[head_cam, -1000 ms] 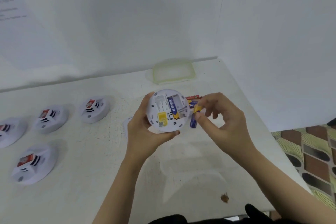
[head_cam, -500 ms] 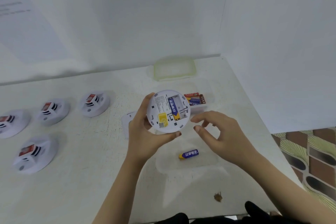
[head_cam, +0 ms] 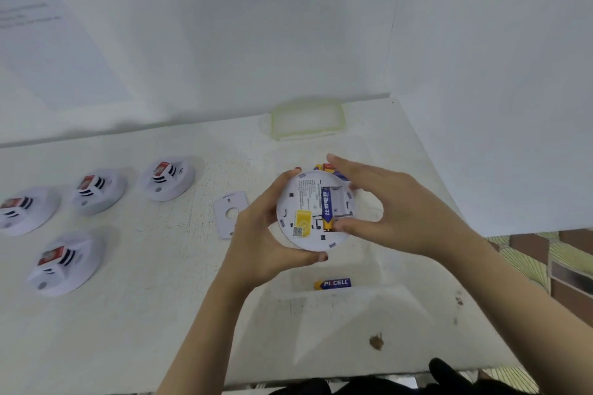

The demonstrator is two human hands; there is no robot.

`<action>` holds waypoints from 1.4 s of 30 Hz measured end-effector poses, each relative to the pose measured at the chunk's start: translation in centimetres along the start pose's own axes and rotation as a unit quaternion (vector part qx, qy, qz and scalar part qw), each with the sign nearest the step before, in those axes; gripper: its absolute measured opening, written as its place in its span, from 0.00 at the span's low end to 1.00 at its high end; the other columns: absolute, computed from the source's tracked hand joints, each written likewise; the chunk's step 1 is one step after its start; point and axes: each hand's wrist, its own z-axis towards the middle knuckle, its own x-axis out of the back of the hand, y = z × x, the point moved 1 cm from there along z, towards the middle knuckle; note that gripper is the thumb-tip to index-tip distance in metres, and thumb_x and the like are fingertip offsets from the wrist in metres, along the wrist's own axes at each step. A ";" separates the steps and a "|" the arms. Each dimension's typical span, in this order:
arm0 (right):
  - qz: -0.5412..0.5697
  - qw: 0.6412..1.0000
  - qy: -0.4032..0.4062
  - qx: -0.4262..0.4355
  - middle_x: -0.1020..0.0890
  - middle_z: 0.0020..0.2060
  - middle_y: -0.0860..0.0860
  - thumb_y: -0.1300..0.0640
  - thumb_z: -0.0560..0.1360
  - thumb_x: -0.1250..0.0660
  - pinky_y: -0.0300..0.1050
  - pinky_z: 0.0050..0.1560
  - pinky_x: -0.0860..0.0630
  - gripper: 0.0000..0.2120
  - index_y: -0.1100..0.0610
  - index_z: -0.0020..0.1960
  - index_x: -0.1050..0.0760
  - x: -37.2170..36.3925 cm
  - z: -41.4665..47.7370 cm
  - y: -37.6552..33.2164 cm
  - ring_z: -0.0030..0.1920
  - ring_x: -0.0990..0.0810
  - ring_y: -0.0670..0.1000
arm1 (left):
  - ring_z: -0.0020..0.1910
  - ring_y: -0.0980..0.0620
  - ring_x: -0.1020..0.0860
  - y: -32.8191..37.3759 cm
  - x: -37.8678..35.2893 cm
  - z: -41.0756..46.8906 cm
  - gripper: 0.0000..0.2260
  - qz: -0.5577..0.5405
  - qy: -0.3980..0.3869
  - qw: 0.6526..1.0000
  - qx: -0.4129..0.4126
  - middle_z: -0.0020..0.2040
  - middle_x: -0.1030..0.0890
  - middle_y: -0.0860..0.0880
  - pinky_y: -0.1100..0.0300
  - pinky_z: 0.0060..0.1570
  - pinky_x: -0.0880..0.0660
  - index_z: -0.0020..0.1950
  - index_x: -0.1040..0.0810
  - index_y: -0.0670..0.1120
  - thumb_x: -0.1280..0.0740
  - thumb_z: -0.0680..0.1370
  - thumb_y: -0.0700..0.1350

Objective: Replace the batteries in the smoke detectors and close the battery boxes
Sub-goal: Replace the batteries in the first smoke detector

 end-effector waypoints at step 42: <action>0.054 0.997 0.056 0.015 0.31 0.69 0.43 0.44 0.72 0.36 0.37 0.67 0.41 0.09 0.42 0.42 0.18 -2.0 -3.8 1.8 0.70 0.37 0.43 | 0.59 0.67 0.26 0.1 0.4 -0.6 0.42 0.002 0.146 0.988 0.047 0.61 0.28 0.60 0.72 0.50 0.26 0.66 0.35 0.49 0.20 0.56 0.43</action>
